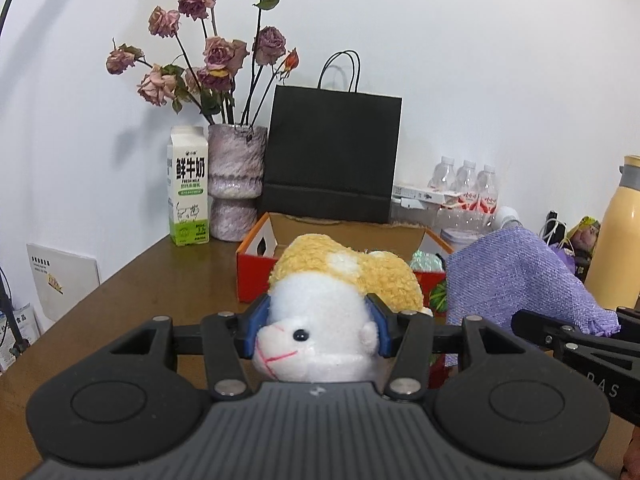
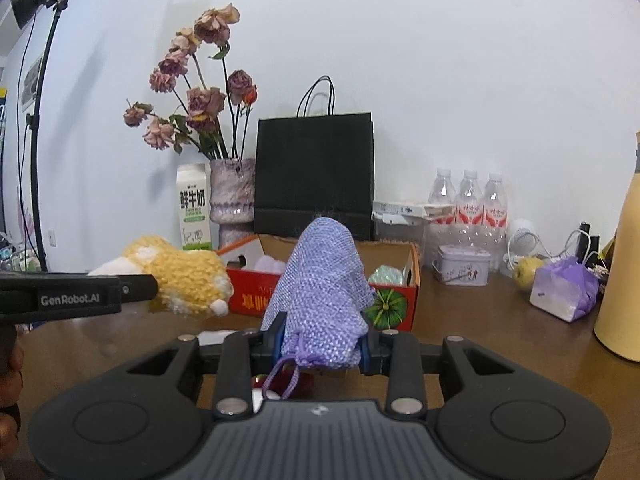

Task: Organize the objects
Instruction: 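Lift and carry the pouch with the right gripper while the left carries the plush toy to the box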

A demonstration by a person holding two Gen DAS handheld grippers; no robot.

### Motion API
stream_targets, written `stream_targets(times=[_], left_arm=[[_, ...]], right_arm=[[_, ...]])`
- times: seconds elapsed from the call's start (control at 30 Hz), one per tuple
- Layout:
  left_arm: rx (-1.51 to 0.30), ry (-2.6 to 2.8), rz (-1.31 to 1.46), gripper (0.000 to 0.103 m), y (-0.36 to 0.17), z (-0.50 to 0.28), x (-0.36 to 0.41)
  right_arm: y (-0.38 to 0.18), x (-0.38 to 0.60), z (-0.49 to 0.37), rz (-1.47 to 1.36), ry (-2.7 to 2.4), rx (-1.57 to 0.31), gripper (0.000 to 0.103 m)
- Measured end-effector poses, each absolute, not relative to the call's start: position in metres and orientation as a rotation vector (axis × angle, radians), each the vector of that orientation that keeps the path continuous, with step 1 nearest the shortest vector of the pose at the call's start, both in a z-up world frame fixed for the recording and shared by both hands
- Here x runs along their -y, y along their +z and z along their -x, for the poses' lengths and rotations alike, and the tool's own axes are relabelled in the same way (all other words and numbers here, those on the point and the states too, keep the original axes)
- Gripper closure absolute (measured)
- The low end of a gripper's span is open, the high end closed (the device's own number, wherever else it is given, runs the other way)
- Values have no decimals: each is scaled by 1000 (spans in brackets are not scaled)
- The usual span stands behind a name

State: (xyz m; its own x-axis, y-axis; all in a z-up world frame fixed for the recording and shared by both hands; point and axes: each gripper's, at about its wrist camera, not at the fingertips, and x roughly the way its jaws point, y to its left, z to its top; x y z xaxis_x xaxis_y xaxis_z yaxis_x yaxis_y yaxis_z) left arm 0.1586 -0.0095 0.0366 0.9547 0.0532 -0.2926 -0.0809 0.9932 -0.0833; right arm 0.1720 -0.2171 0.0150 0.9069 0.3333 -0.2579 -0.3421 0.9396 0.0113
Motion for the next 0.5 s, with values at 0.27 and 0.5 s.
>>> stream_targets(times=[0.27,0.5], left_arm=[[-266,74,94,51,54,-180,13],[-266,88,103,51,63,-205,13]], right_arm=[[34,212,-194,27,348,-228,72],[43,205,-218,23,349,-217,72]])
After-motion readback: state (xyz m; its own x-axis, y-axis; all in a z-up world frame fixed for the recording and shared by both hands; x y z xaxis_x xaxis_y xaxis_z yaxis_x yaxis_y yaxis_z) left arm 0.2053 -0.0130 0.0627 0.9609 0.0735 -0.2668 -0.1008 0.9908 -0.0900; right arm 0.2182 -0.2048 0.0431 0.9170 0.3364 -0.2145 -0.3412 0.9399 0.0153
